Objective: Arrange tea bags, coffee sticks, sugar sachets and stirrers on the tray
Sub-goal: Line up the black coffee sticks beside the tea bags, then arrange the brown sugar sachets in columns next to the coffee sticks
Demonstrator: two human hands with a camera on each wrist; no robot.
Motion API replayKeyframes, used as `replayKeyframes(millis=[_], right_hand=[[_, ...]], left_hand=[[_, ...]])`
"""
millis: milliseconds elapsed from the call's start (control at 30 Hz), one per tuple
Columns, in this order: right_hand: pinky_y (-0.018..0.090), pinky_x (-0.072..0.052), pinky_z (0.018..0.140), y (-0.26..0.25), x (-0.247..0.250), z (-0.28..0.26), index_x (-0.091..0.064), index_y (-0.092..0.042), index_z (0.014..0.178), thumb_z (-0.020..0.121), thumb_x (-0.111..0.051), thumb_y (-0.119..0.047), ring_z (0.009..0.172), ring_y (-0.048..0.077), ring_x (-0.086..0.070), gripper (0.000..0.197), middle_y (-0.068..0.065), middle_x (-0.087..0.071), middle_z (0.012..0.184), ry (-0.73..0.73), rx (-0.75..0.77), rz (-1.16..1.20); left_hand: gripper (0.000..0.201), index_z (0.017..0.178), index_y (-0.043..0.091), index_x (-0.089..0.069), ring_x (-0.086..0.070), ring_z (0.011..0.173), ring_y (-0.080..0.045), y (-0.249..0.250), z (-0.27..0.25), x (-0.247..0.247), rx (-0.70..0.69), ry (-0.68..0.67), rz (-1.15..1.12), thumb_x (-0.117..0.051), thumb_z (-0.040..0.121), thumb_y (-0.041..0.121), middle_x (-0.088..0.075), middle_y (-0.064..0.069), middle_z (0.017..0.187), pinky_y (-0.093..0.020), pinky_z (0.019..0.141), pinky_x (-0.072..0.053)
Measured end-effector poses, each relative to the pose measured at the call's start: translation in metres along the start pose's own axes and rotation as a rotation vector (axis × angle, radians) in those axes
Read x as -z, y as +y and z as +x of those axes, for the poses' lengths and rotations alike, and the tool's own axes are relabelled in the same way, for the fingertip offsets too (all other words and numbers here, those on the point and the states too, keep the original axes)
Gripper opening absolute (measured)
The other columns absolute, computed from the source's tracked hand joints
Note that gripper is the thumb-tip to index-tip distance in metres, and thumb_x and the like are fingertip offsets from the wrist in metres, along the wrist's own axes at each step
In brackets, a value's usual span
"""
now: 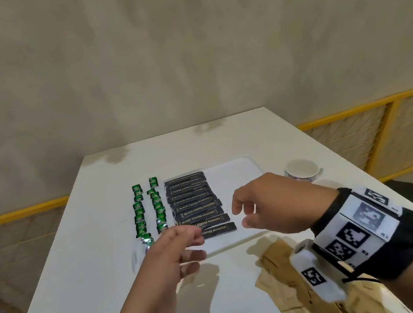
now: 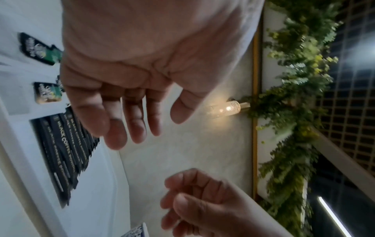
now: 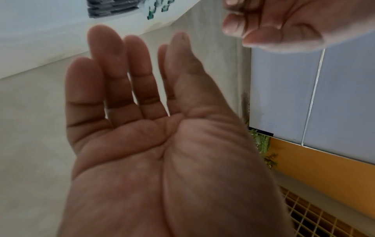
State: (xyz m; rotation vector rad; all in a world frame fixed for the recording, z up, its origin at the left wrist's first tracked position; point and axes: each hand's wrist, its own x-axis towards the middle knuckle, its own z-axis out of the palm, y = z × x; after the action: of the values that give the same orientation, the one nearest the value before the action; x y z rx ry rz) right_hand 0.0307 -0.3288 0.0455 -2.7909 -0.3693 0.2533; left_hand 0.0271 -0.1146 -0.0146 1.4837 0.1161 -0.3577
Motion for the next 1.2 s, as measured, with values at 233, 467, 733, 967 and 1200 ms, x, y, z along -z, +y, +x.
replayKeyframes(millis=[233, 467, 733, 967, 1200], right_hand=[[0.024, -0.042, 0.081, 0.036, -0.026, -0.073, -0.053, -0.037, 0.121, 0.083, -0.066, -0.045, 0.093, 0.006, -0.046, 0.04, -0.015, -0.047, 0.101, -0.177, -0.229, -0.131], [0.03, -0.043, 0.097, 0.062, -0.052, -0.118, -0.026, -0.038, 0.141, 0.069, -0.082, -0.031, 0.121, 0.02, -0.048, 0.091, -0.003, -0.041, 0.138, -0.337, -0.486, -0.091], [0.03, -0.059, 0.06, 0.069, -0.072, -0.095, -0.011, -0.047, 0.143, 0.065, -0.082, -0.026, 0.065, 0.013, -0.059, 0.107, 0.006, -0.032, 0.13, -0.308, -0.466, 0.031], [0.028, -0.052, 0.06, 0.054, -0.082, -0.068, -0.029, -0.039, 0.134, 0.066, -0.078, -0.029, 0.063, 0.009, -0.05, 0.084, -0.002, -0.037, 0.11, -0.271, -0.41, 0.055], [0.029, -0.057, 0.061, 0.051, -0.083, -0.063, -0.041, -0.031, 0.106, 0.068, -0.077, -0.026, 0.06, 0.008, -0.057, 0.052, -0.007, -0.062, 0.09, -0.317, -0.372, 0.17]], left_hand=[[0.014, 0.089, 0.016, -0.068, -0.06, 0.072, -0.012, -0.004, -0.022, -0.011, -0.013, -0.23, 0.364, -0.059, 0.092, 0.026, -0.066, 0.002, 0.088, -0.028, 0.068, -0.045], [0.037, 0.111, 0.038, -0.054, -0.051, 0.091, -0.005, -0.007, -0.044, -0.033, -0.147, -0.679, 1.408, -0.062, 0.079, 0.055, -0.055, 0.016, 0.104, -0.025, 0.084, -0.044], [0.073, 0.132, 0.035, -0.035, -0.052, 0.112, -0.024, -0.022, -0.031, -0.068, -0.067, -0.838, 1.74, -0.071, 0.073, 0.056, -0.045, 0.002, 0.128, -0.04, 0.09, -0.045], [0.042, 0.094, 0.017, -0.049, -0.049, 0.078, -0.019, -0.033, -0.02, -0.077, -0.104, -0.744, 1.713, -0.077, 0.068, 0.034, -0.052, -0.001, 0.1, -0.031, 0.064, -0.041], [0.016, 0.083, 0.011, -0.062, -0.05, 0.07, -0.016, -0.033, -0.009, -0.064, -0.078, -0.697, 1.593, -0.07, 0.072, 0.021, -0.068, -0.004, 0.088, -0.026, 0.061, -0.041]])
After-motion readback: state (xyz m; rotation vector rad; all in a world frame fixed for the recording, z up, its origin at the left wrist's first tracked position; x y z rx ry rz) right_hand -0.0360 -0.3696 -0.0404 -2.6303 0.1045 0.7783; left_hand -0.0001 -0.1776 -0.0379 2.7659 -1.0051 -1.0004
